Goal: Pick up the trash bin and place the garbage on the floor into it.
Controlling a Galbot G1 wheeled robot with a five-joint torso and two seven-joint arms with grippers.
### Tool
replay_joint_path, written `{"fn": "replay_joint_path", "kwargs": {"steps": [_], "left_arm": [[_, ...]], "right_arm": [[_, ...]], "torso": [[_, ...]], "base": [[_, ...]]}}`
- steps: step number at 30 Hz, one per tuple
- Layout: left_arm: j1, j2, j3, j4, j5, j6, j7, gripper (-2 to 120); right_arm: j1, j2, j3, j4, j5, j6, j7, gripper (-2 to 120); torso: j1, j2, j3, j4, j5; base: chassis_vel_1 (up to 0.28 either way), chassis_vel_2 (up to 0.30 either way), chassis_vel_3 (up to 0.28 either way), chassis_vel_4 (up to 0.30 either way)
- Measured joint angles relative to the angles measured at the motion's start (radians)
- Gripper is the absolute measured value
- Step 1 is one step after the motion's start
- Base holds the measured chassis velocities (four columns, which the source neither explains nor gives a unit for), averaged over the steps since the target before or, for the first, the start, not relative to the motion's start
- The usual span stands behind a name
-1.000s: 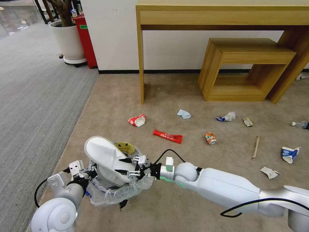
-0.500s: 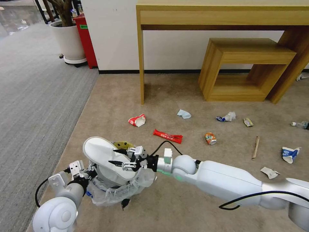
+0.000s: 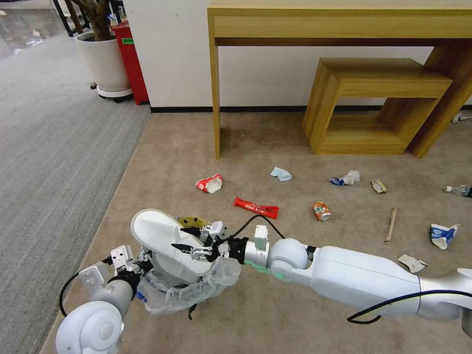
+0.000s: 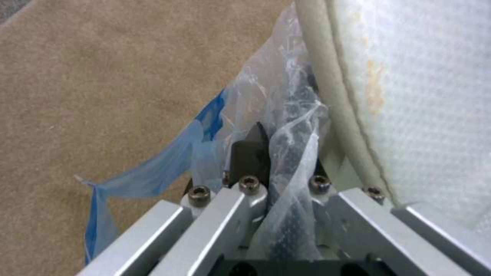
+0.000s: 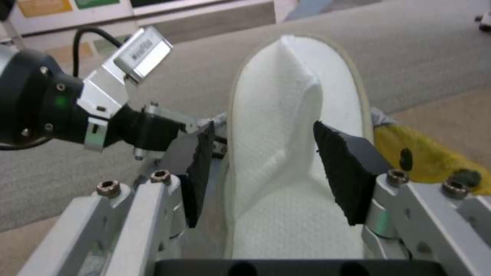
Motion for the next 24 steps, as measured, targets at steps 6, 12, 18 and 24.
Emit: {"fn": "replay_joint_path", "kwargs": {"steps": [6, 12, 18, 24], "left_arm": [[-0.002, 0.007, -0.011, -0.003, -0.008, 0.000, 0.000, 1], [-0.007, 0.010, -0.013, 0.006, -0.010, -0.001, 0.000, 1], [-0.009, 0.001, -0.003, 0.009, -0.008, -0.003, 0.000, 1], [-0.007, -0.002, -0.004, 0.003, -0.007, -0.004, 0.001, 1]], "right_arm": [[0.028, -0.008, -0.041, 0.046, 0.034, -0.040, 0.078, 51], [0.029, -0.037, -0.050, 0.116, 0.071, -0.120, 0.191, 48], [0.033, -0.013, -0.051, 0.154, 0.151, -0.266, 0.391, 53], [0.049, 0.041, -0.083, 0.126, 0.189, -0.301, 0.456, 63]], "torso": [[0.000, 0.000, 0.000, -0.0001, 0.0000], [0.000, 0.000, 0.000, -0.0004, 0.0000], [0.000, 0.000, 0.000, -0.0001, 0.0000], [0.000, 0.000, 0.000, 0.0000, -0.0001]], "base": [[0.000, 0.000, 0.000, 0.000], [0.000, 0.000, 0.000, 0.000], [0.000, 0.000, 0.000, 0.000], [0.000, 0.000, 0.000, 0.000]]}}
